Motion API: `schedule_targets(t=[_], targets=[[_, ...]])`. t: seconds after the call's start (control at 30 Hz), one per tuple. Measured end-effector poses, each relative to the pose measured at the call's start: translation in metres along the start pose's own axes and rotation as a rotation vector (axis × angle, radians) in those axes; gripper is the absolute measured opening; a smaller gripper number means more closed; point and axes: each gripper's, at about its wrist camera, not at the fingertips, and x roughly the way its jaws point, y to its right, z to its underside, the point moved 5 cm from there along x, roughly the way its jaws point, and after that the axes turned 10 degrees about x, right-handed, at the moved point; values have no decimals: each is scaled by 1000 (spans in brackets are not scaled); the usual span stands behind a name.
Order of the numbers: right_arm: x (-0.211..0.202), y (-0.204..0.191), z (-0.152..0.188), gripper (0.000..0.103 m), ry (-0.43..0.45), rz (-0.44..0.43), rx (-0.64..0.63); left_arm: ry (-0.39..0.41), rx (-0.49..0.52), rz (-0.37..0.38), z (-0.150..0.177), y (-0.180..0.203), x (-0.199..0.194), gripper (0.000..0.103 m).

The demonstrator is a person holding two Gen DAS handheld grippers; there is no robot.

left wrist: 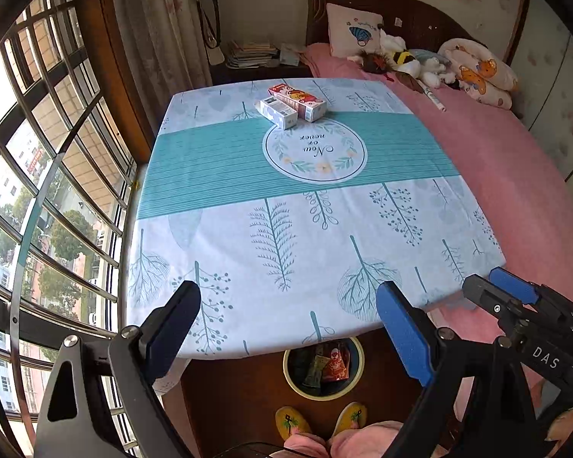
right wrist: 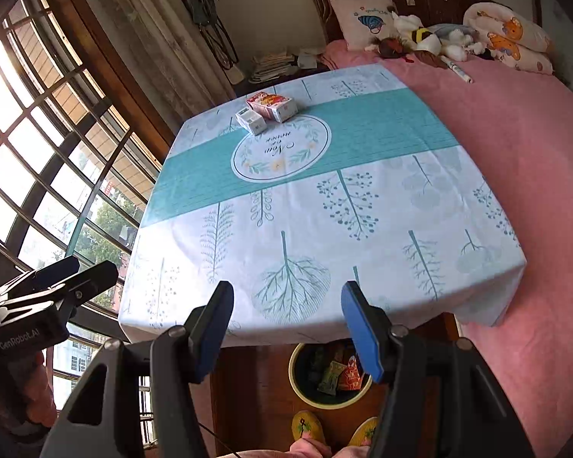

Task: Collect trash
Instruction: 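Raise both tools back toward the table, then grasp the white box with the left tool while the right tool grasps the B.Duck carton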

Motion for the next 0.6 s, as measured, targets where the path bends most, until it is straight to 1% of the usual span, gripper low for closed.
schedule_targets(t=[0.17,0.33,0.47,0.6], targets=[[3,-14,-40,59,39,0,-27,24,-36,-8,-32,-19,4,92],[25,-21,-88,59,47,-2,-74,39,-92,-57,-73,-36,21,92],[57,-28,-134,59,37,-24,-138,31,-137,-102,-108,-45,46,92],[108,-37,-184,59,-6,-55,-211,5,-192,-168,-145,-54,83,92]])
